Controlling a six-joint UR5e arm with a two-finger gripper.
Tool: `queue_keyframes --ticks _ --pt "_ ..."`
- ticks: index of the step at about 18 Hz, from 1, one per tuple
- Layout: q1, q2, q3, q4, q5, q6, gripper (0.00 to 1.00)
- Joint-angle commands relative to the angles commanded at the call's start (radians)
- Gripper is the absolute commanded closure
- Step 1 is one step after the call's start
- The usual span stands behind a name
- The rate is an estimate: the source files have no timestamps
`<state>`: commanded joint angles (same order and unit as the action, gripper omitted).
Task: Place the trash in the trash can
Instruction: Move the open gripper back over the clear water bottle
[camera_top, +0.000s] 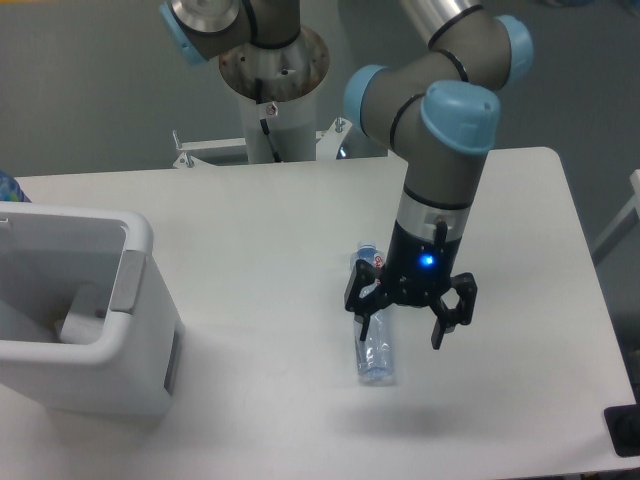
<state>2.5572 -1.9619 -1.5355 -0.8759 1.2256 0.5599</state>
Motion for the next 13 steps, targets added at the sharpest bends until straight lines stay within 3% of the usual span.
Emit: queue_keyframes --ticks 6,11,13 --pt "-0.002 -0.003 -0.006 -0.012 0.006 0.002 0.00" --pt "-0.006 -0.006 -0.005 -0.116 0.071 0.048 0.00" --pt "-0.006 -0.012 -0.003 -0.129 0.074 0.048 0.00"
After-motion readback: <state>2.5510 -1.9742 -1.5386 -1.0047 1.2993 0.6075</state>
